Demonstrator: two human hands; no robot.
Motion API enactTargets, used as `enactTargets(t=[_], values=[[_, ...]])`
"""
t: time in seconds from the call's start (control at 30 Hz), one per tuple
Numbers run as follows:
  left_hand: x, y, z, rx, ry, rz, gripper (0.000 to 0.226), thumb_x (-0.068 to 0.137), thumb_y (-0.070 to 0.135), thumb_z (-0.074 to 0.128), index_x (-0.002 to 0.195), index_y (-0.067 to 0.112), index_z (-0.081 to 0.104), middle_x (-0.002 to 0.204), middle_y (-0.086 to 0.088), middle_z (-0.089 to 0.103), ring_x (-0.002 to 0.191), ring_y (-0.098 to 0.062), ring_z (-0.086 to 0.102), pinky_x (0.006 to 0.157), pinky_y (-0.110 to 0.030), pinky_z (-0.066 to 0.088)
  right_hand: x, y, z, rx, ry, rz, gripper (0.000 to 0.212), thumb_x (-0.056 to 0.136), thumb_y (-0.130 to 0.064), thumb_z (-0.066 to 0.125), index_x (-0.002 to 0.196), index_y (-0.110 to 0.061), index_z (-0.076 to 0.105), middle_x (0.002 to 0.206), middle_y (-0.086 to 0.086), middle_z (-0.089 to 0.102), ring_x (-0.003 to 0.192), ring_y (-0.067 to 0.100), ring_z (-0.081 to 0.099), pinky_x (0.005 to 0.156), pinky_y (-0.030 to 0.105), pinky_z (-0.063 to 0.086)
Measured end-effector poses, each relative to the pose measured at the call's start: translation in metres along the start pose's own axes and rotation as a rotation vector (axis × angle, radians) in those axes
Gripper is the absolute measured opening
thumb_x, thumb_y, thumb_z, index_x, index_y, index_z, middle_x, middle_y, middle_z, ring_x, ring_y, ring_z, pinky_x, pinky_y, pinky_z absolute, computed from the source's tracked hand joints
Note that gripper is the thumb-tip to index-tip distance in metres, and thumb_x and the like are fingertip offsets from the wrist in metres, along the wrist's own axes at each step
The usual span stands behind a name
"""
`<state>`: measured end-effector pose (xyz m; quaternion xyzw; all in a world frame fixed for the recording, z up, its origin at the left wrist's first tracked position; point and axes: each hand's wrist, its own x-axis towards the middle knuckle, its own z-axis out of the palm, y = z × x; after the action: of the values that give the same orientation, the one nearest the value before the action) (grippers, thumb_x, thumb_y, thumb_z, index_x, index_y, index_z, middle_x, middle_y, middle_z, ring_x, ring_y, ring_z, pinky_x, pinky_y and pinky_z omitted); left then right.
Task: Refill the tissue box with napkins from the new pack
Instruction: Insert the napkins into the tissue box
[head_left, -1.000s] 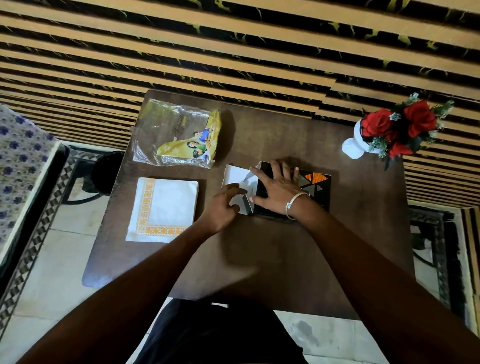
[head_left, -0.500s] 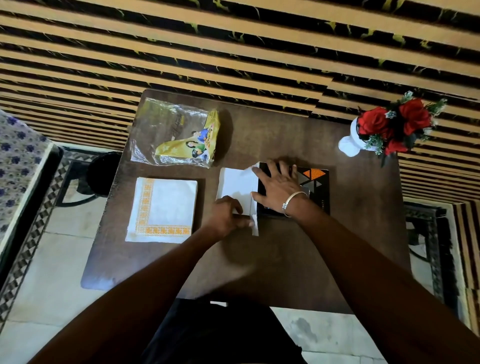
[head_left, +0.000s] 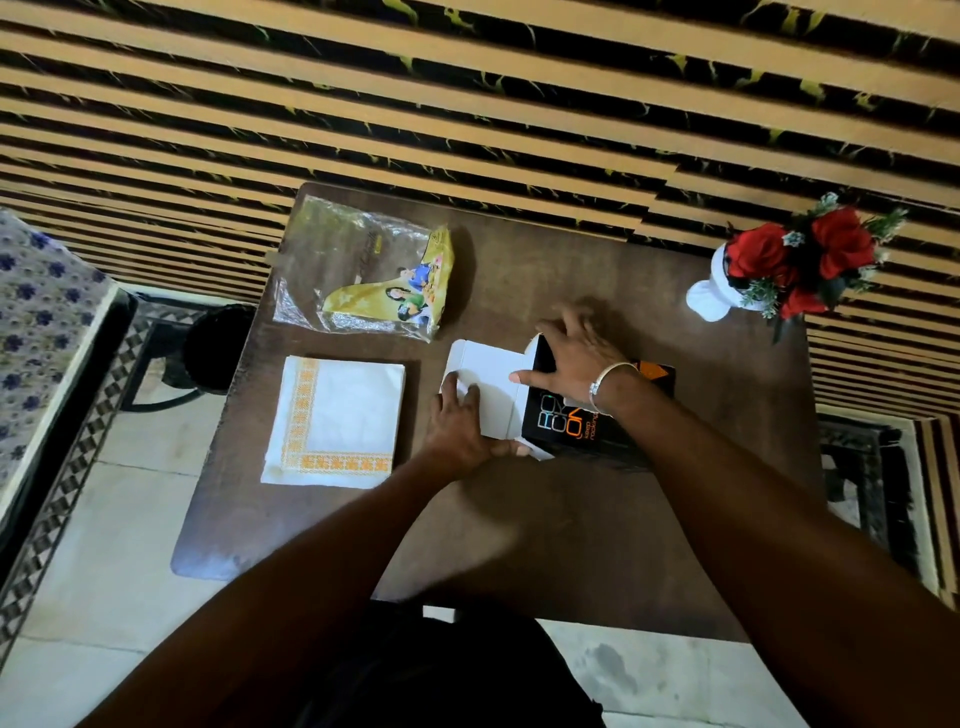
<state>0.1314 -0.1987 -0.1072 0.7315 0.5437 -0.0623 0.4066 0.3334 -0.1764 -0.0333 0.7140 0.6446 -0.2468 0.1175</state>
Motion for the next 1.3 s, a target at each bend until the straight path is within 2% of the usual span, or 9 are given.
enactTargets(t=[0.1, 0.23, 0.5, 0.57, 0.63, 0.73, 0.87, 1.13, 1.3], values=[[0.002, -0.002, 0.004, 0.015, -0.008, -0.002, 0.132, 0.055, 0.087, 0.063, 0.154, 0.012, 0.020, 0.163, -0.006, -0.006, 0.149, -0.038, 0.008, 0.119, -0.052, 0.025, -0.012, 0.000, 0.004, -0.002, -0.047, -0.043, 0.130, 0.056, -0.089, 0.060, 0.154, -0.016, 0.014, 0.164, -0.004, -0.012, 0.152, 0.027, -0.005, 0.121, 0.048, 0.014], [0.004, -0.001, 0.002, 0.094, -0.010, -0.018, 0.123, 0.065, 0.080, 0.065, 0.155, 0.013, 0.017, 0.164, -0.009, -0.008, 0.149, -0.039, 0.006, 0.119, -0.050, 0.024, -0.023, 0.005, 0.012, -0.061, -0.116, -0.074, 0.163, 0.031, -0.094, 0.064, 0.154, -0.019, -0.011, 0.165, 0.009, -0.003, 0.153, 0.028, -0.002, 0.124, 0.047, 0.005], [0.004, 0.001, -0.013, 0.084, -0.098, 0.019, 0.110, 0.074, 0.060, 0.074, 0.155, 0.013, 0.018, 0.163, -0.013, -0.005, 0.148, -0.040, 0.012, 0.120, -0.046, 0.024, -0.025, -0.009, 0.015, -0.218, -0.131, -0.083, 0.163, 0.039, -0.083, 0.073, 0.152, -0.010, -0.020, 0.160, 0.016, 0.004, 0.149, 0.037, 0.006, 0.123, 0.052, 0.004], [-0.008, -0.005, -0.031, -0.069, 0.026, 0.079, 0.097, 0.077, 0.051, 0.077, 0.152, 0.013, 0.028, 0.160, -0.013, 0.011, 0.145, -0.034, 0.024, 0.119, -0.039, 0.028, -0.026, -0.010, 0.019, -0.218, -0.117, -0.081, 0.162, 0.040, -0.081, 0.074, 0.152, -0.009, -0.019, 0.159, 0.017, 0.007, 0.148, 0.037, 0.008, 0.122, 0.053, 0.004], [-0.027, -0.021, -0.051, -0.209, 0.330, 0.099, 0.075, 0.082, 0.040, 0.075, 0.145, 0.015, 0.041, 0.152, -0.014, 0.027, 0.138, -0.030, 0.034, 0.113, -0.034, 0.033, -0.025, -0.012, 0.023, -0.215, -0.112, -0.085, 0.160, 0.041, -0.079, 0.074, 0.152, -0.010, -0.018, 0.158, 0.017, 0.009, 0.148, 0.037, 0.008, 0.121, 0.055, 0.004], [-0.045, -0.069, -0.075, -0.149, 0.670, -0.178, 0.077, 0.081, 0.039, 0.074, 0.143, 0.009, 0.039, 0.146, -0.023, 0.035, 0.133, -0.041, 0.037, 0.110, -0.044, 0.033, -0.023, -0.011, 0.025, -0.227, -0.102, -0.099, 0.159, 0.040, -0.081, 0.072, 0.152, -0.011, -0.016, 0.157, 0.016, 0.012, 0.147, 0.038, 0.012, 0.121, 0.056, 0.005], [-0.056, -0.119, -0.097, -0.186, 0.462, -0.627, 0.102, 0.080, 0.046, 0.074, 0.154, 0.004, 0.016, 0.157, -0.030, 0.020, 0.145, -0.046, 0.019, 0.119, -0.051, 0.019, -0.019, -0.006, 0.027, -0.224, -0.097, -0.100, 0.160, 0.036, -0.084, 0.069, 0.151, -0.013, -0.016, 0.157, 0.016, 0.012, 0.146, 0.039, 0.012, 0.120, 0.057, 0.005], [-0.051, -0.124, -0.105, -0.311, 0.293, -0.719, 0.093, 0.076, 0.038, 0.079, 0.147, 0.004, 0.030, 0.151, -0.022, 0.033, 0.141, -0.040, 0.027, 0.114, -0.049, 0.029, -0.021, -0.006, 0.025, -0.232, -0.094, -0.093, 0.160, 0.036, -0.083, 0.070, 0.151, -0.011, -0.016, 0.153, 0.015, 0.013, 0.145, 0.039, 0.012, 0.120, 0.055, 0.006], [-0.046, -0.124, -0.120, -0.563, 0.237, -0.735, 0.056, 0.070, 0.010, 0.086, 0.116, 0.003, 0.054, 0.112, -0.010, 0.055, 0.110, -0.032, 0.052, 0.090, -0.040, 0.049, -0.022, -0.007, 0.027, -0.246, -0.096, -0.108, 0.158, 0.039, -0.083, 0.070, 0.151, -0.011, -0.014, 0.155, 0.015, 0.011, 0.146, 0.038, 0.010, 0.120, 0.057, 0.005]])
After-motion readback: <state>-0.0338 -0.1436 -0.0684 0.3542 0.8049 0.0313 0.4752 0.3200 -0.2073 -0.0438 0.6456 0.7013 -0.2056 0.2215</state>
